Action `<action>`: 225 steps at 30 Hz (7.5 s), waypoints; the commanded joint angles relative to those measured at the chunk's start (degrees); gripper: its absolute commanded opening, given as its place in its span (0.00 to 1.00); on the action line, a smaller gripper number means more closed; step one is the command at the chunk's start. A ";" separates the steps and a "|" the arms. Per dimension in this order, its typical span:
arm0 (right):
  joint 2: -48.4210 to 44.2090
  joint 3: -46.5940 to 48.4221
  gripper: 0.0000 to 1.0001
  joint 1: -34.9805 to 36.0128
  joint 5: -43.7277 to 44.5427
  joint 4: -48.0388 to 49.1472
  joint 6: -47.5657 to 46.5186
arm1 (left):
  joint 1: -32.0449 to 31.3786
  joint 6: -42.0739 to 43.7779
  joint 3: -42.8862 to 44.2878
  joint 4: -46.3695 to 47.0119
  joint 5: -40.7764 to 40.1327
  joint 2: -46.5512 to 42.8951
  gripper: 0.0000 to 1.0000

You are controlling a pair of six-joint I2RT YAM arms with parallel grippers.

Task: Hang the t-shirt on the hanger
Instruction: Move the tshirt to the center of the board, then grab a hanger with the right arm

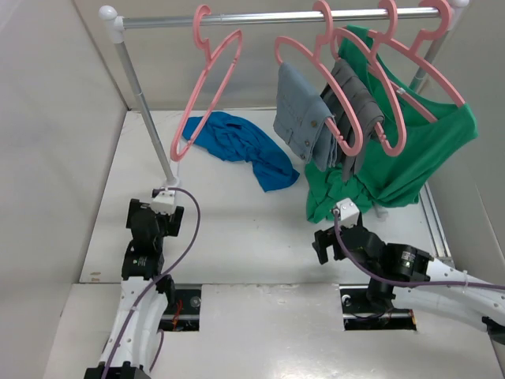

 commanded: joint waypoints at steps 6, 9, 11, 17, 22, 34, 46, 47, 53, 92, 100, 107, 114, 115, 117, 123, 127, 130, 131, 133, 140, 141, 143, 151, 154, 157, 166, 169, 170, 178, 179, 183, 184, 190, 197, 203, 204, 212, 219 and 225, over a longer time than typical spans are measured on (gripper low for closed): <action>1.27 5.66 1.00 0.53 0.84 3.60 -4.23 | 0.14 -0.72 4.43 1.83 3.59 -1.78 1.00; 5.13 11.28 1.00 0.53 -2.32 6.33 -11.52 | 0.14 2.87 4.96 2.44 7.26 -3.01 1.00; 9.24 17.14 1.00 0.53 -4.61 6.94 -17.30 | 0.14 4.81 4.96 0.95 9.56 -3.54 1.00; 20.77 35.44 1.00 0.53 -16.03 4.22 -27.43 | 0.14 4.82 7.24 -0.36 13.87 -6.61 1.00; 28.50 47.40 1.00 0.53 -24.30 6.76 -34.55 | 0.14 6.75 7.25 -2.56 17.39 -8.37 1.00; 50.99 50.92 0.91 -7.36 -30.47 13.98 -34.57 | 0.14 8.07 5.58 -2.74 18.45 -10.93 1.00; 88.15 73.57 0.91 -19.24 -25.81 14.95 -32.54 | 0.14 8.60 5.58 -1.07 16.17 -7.42 1.00; 90.28 75.26 0.91 -19.86 -24.58 14.95 -32.02 | 0.14 8.60 5.58 -0.55 16.17 -7.41 1.00; 103.47 86.43 0.94 -23.10 -16.84 10.03 -30.17 | 0.14 8.60 6.10 -0.02 15.12 -5.66 1.00; 39.43 24.92 0.85 4.48 -19.84 12.91 -31.43 | -2.83 22.99 11.29 2.09 38.75 17.17 0.94; 35.81 21.14 0.81 -9.66 -20.35 16.61 -26.21 | -15.93 31.62 17.70 11.75 28.29 36.79 0.97; 43.54 21.32 0.79 -12.30 -27.53 20.65 -31.48 | -19.53 44.09 17.71 17.82 32.07 46.46 0.99; 50.48 18.24 0.79 -13.36 -36.77 23.73 -35.35 | -21.39 55.08 15.26 21.07 32.07 51.65 0.94; 51.88 18.85 0.79 -13.36 -37.57 23.21 -35.35 | -21.39 55.96 14.64 22.29 32.07 52.35 0.89; 55.23 18.85 0.75 -14.06 -39.15 23.99 -35.88 | -21.39 57.28 13.49 23.36 32.07 52.88 0.81; 57.70 18.24 0.49 -15.64 -41.71 26.46 -35.36 | -22.61 59.75 10.86 26.78 33.48 53.41 0.19; 56.83 16.92 0.15 -17.31 -42.67 26.98 -34.13 | -22.62 58.08 10.85 26.37 32.96 52.89 0.00; 52.71 15.26 0.00 -18.81 -42.67 26.99 -33.07 | -22.62 57.47 13.30 17.41 27.61 50.87 0.00; 51.47 14.29 0.00 -19.68 -42.67 26.99 -32.37 | -22.62 56.77 13.31 15.30 23.24 50.86 0.00; 49.10 12.71 0.00 -21.52 -41.97 26.99 -31.58 | -21.75 55.88 13.31 9.95 19.17 49.46 0.00; 43.03 9.80 0.00 -25.66 -42.50 26.99 -29.30 | -15.15 59.65 15.50 -16.56 18.18 40.15 0.00; 43.02 9.80 0.00 -25.66 -41.98 26.29 -29.29 | -15.15 61.14 16.21 -20.02 18.80 37.18 0.00; 43.02 9.80 0.00 -25.66 -41.44 24.88 -29.29 | -15.15 66.06 16.21 -28.88 19.42 34.35 0.00; 47.14 12.52 0.03 -21.89 -42.05 25.66 -31.13 | -15.15 52.43 17.43 -20.63 23.45 26.17 0.88; 48.64 13.84 0.03 -20.40 -42.06 25.67 -31.14 | -14.45 27.35 23.12 -6.84 28.19 26.77 0.92; 49.17 14.37 0.03 -19.08 -40.57 25.14 -31.66 | -13.74 13.30 27.27 -0.84 35.22 31.42 0.86; 47.69 13.76 0.03 -16.70 -37.84 24.53 -30.87 | -16.91 -5.03 27.99 12.01 33.92 45.15 0.66; 46.37 13.14 0.03 -16.70 -37.31 24.53 -30.34 | -16.91 -3.72 27.46 13.07 34.53 45.93 0.66; 46.36 12.53 0.03 -16.70 -36.70 24.53 -30.34 | -16.91 -3.71 27.46 13.60 36.19 46.72 0.66; 46.88 12.52 0.03 -16.70 -36.70 24.53 -30.34 | -19.28 -8.38 25.00 23.64 34.71 49.53 0.74; 46.89 12.52 0.03 -16.70 -36.70 24.53 -30.34 | -19.80 -7.50 25.61 23.10 34.71 50.07 0.74; 45.75 12.52 0.02 -16.09 -36.08 23.48 -29.73 | -22.88 -0.82 27.02 17.40 29.97 52.16 0.74; 45.05 13.13 0.02 -16.08 -34.69 22.78 -29.73 | -22.88 1.37 27.02 15.38 29.44 52.70 0.74; 44.43 14.19 0.02 -14.33 -32.74 20.92 -29.73 | -22.88 2.97 27.81 12.98 20.75 53.84 0.64; 44.95 14.72 0.02 -14.33 -33.89 20.92 -30.26 | -23.41 1.83 30.10 13.26 22.58 55.51 0.47; 43.81 14.19 0.02 -14.33 -33.27 20.92 -30.26 | -24.55 4.55 28.52 10.00 24.51 56.57 0.00; 43.81 14.19 0.02 -14.33 -33.27 20.40 -30.26 | -24.55 4.55 28.52 10.00 24.51 56.05 0.00; 36.79 21.48 0.59 -11.70 -26.53 14.78 -30.09 | -24.55 3.59 31.15 2.63 24.51 53.24 0.00; 33.70 40.01 0.88 0.87 -12.64 0.19 -26.83 | -24.55 2.18 29.57 -1.86 24.96 48.49 0.00; 41.06 65.57 1.00 7.55 -5.42 -3.16 -29.70 | -24.55 1.13 27.03 -0.72 24.34 46.64 0.00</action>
